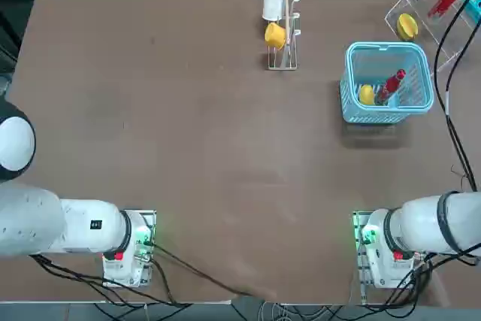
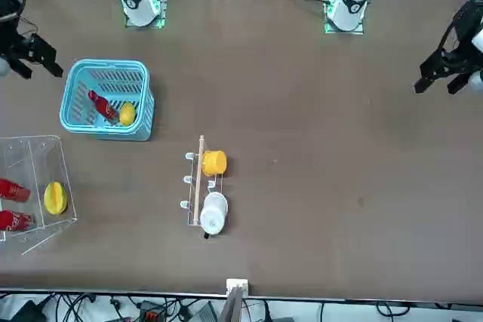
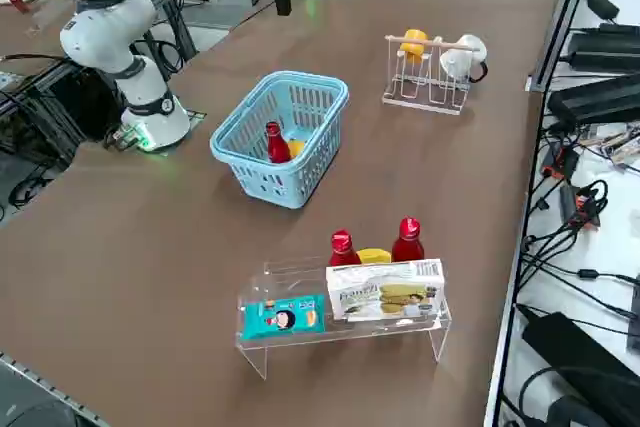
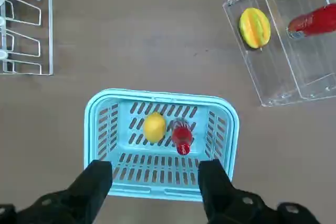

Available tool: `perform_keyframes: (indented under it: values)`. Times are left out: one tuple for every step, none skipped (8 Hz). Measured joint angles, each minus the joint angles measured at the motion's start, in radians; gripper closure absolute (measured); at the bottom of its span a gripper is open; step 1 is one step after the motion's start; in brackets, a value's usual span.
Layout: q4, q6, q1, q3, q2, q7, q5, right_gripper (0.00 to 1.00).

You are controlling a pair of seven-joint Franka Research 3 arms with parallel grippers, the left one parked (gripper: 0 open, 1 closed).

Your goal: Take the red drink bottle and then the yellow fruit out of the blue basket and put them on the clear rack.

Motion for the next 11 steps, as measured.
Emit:
perform_keyframes:
  values:
    - [0.000, 0.000, 0.000, 0.000, 0.000, 0.000, 0.000, 0.00]
    - [0.000, 0.000, 0.000, 0.000, 0.000, 0.000, 0.000, 0.00]
    - [0.000, 0.000, 0.000, 0.000, 0.000, 0.000, 0.000, 0.00]
    - [0.000, 0.000, 0.000, 0.000, 0.000, 0.000, 0.000, 0.00]
    - [0.000, -0.001, 0.000, 0.000, 0.002, 0.002, 0.000, 0.00]
    - [0.000, -0.006, -0.002, 0.000, 0.006, 0.003, 0.000, 0.00]
    - [-0.002, -0.008, -0.006, -0.002, 0.011, 0.004, 0.000, 0.00]
    - [-0.008, -0.004, -0.009, -0.005, 0.015, 0.004, 0.000, 0.00]
    - [-0.022, 0.009, -0.012, -0.005, 0.020, 0.005, 0.000, 0.00]
    - [-0.046, 0.037, -0.014, -0.007, 0.023, 0.005, -0.001, 0.00]
    - [-0.085, 0.083, -0.017, -0.010, 0.025, 0.005, -0.001, 0.00]
